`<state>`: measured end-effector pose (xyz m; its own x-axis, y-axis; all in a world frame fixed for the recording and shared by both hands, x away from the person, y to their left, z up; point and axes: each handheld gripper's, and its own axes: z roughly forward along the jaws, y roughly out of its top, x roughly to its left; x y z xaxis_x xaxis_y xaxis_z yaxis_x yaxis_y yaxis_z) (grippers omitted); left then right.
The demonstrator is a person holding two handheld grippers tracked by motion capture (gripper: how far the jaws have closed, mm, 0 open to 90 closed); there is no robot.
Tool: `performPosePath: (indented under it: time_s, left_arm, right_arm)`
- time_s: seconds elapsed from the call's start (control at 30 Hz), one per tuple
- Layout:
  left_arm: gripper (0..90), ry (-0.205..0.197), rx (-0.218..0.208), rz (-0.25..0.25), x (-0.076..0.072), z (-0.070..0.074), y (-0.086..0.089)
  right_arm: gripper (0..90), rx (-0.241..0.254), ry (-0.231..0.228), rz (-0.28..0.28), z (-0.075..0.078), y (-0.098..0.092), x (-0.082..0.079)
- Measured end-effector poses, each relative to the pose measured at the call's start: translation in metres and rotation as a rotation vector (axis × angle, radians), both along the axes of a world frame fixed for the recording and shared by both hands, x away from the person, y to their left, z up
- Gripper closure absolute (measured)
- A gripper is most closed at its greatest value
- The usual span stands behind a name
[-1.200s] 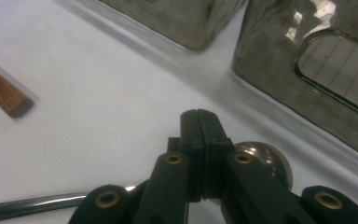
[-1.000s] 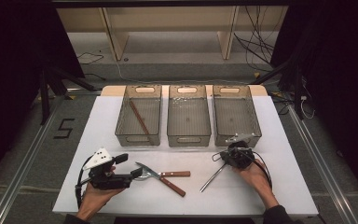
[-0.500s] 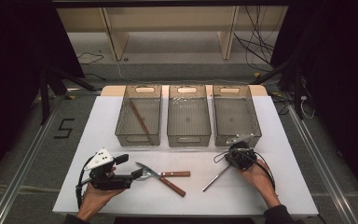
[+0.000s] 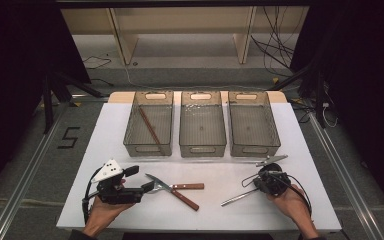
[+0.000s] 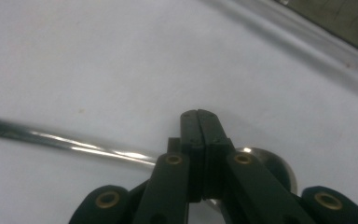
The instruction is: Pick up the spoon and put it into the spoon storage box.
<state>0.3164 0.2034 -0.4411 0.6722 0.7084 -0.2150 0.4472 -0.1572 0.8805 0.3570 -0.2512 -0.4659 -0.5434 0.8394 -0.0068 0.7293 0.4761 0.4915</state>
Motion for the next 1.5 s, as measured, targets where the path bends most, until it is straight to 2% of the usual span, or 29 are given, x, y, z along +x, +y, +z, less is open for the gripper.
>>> performPosePath:
  time_s: [0.17,0.23,0.3,0.4,0.47,0.57,0.63,0.7,0.9,1.0,1.17,1.33,1.5]
  left_arm:
    - [16.9,0.001,-0.003,-0.001,0.0,0.0,0.0]
    - [16.9,0.002,-0.003,-0.001,0.0,0.0,0.0]
    - [16.9,0.002,-0.003,-0.001,0.0,0.0,0.0]
    - [16.9,0.001,-0.007,0.001,0.0,0.0,0.0]
    - [16.9,0.001,-0.003,-0.002,0.0,0.0,0.0]
    - [16.9,-0.002,-0.004,0.002,0.0,0.0,0.0]
    - [16.9,-0.003,-0.002,0.005,0.0,0.0,0.0]
    - [17.0,-0.002,-0.004,0.005,0.0,0.0,0.001]
    - [16.9,-0.003,-0.005,0.004,0.0,0.0,0.0]
    - [16.9,-0.002,-0.004,0.002,0.001,0.0,0.0]
    - [16.9,-0.002,-0.005,0.005,0.0,0.0,0.0]
    - [16.9,-0.002,-0.005,0.005,0.0,0.0,0.0]
    - [17.0,-0.006,-0.002,0.006,0.001,0.0,-0.001]
  right_arm:
    - [90.0,-0.017,0.011,0.022,0.002,-0.001,-0.01]
    - [90.0,-0.026,-0.001,0.035,0.005,-0.001,-0.011]
    - [86.0,-0.016,-0.025,0.061,0.01,-0.002,-0.011]
    - [71.4,-0.011,-0.046,0.179,0.018,0.003,-0.011]
    - [58.7,-0.019,-0.024,0.255,0.022,0.008,-0.011]
    - [46.2,-0.061,-0.005,0.358,0.025,0.016,-0.008]
    - [38.0,-0.093,0.019,0.396,0.026,0.021,-0.006]
    - [34.2,-0.129,0.042,0.438,0.025,0.026,-0.005]
    - [32.6,-0.203,0.078,0.517,0.018,0.035,-0.005]
    - [32.7,-0.226,0.088,0.534,0.015,0.038,-0.005]
    - [38.1,-0.262,0.112,0.54,0.01,0.039,-0.002]
    - [46.0,-0.265,0.138,0.552,0.009,0.04,0.001]
    - [55.2,-0.262,0.183,0.561,0.01,0.042,0.004]
